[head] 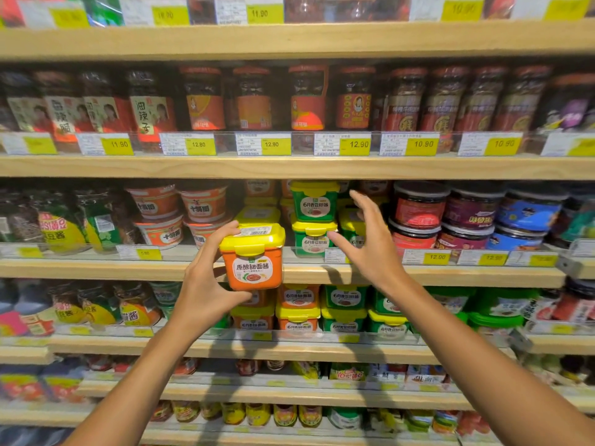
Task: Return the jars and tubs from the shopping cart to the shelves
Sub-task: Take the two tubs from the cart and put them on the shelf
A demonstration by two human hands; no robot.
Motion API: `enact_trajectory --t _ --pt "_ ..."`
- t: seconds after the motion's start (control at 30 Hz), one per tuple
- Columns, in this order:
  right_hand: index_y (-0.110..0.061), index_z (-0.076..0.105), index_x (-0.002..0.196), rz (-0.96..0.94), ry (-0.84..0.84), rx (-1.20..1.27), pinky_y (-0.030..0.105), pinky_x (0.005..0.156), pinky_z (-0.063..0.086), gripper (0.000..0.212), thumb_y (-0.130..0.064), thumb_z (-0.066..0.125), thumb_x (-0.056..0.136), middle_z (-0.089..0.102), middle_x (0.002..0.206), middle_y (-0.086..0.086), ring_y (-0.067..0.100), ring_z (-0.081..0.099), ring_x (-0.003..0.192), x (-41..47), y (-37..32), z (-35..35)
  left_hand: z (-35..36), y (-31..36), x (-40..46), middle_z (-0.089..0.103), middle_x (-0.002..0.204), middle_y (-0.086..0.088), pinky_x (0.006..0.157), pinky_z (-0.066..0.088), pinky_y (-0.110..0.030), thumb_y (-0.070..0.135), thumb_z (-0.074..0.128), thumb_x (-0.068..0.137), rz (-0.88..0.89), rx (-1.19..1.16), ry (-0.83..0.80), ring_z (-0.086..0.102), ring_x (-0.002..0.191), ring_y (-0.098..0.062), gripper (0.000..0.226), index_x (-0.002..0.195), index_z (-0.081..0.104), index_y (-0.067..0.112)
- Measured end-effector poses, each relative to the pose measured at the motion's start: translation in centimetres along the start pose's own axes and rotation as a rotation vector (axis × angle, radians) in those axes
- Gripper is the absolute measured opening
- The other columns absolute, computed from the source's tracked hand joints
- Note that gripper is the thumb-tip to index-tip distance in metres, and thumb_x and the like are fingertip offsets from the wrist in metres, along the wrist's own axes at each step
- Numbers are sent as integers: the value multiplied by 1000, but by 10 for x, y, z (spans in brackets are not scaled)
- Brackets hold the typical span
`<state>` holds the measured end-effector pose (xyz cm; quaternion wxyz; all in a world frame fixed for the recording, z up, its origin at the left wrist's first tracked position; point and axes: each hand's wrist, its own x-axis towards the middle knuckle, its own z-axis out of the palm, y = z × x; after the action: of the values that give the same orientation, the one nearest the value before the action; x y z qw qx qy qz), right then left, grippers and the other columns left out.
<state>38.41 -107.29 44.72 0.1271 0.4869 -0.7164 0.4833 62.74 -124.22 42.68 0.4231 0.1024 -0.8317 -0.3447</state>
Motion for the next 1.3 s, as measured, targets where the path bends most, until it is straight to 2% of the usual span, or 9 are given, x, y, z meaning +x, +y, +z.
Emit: enact_trajectory --t 0.23,0.37,0.47,0.63,0.8,1.0,1.13,1.23,1.3 --pt "-34 21 156 -76 -152 182 19 103 46 82 -42 70 91 32 158 -15 -2 45 133 -35 -49 28 -3 -5 6 43 150 13 82 51 -10 -12 87 57 32 8 -14 50 131 -6 105 143 42 28" --pt "-45 13 155 20 -264 276 26 92 57 90 -48 72 87 34 156 -17 0 58 121 -37 -69 53 -4 -8 8 41 151 15 92 51 -17 -5 86 61 52 37 3 46 135 -7 102 145 40 29" --pt "-49 16 153 47 -237 317 22 91 56 92 -47 76 84 42 142 -23 -15 60 106 -33 -78 67 -4 -9 13 39 150 15 85 59 -27 -9 82 62 28 -4 4 48 132 -5 101 144 40 32" --pt "-38 32 151 89 -144 329 19 87 56 81 -41 78 84 60 136 -6 -5 61 112 -23 -78 83 -6 -14 26 37 152 9 89 58 -30 -8 81 61 42 36 3 48 132 -11 102 146 38 28" --pt "-27 35 152 126 -104 412 9 78 52 77 -29 77 87 58 131 -6 -20 58 101 -14 -81 92 -9 -17 39 29 143 3 89 57 -24 -2 87 64 15 98 7 49 125 -12 101 143 38 37" --pt "-28 34 153 153 -73 485 21 94 55 79 -31 77 87 55 142 -4 4 60 118 0 -84 106 -17 -20 55 35 120 -2 97 54 -37 9 89 67 -11 184 28 55 111 -18 117 152 19 48" --pt "-29 34 153 158 -37 523 32 102 53 78 -30 77 87 57 136 -8 2 60 120 11 -89 112 -23 -18 63 37 121 -2 92 56 -34 6 87 69 15 198 77 55 110 -16 118 155 16 43" --pt "-27 34 152 158 -4 539 28 99 54 76 -23 75 89 58 128 -15 -4 60 116 18 -90 114 -24 -17 66 41 135 3 92 51 -14 4 85 70 23 151 83 50 113 4 113 154 19 40" --pt "-27 35 152 150 17 531 20 94 53 74 -20 75 90 57 126 -19 -9 59 113 20 -88 116 -21 -19 66 46 141 4 96 47 -11 2 86 70 -14 35 75 51 121 6 105 150 26 33"
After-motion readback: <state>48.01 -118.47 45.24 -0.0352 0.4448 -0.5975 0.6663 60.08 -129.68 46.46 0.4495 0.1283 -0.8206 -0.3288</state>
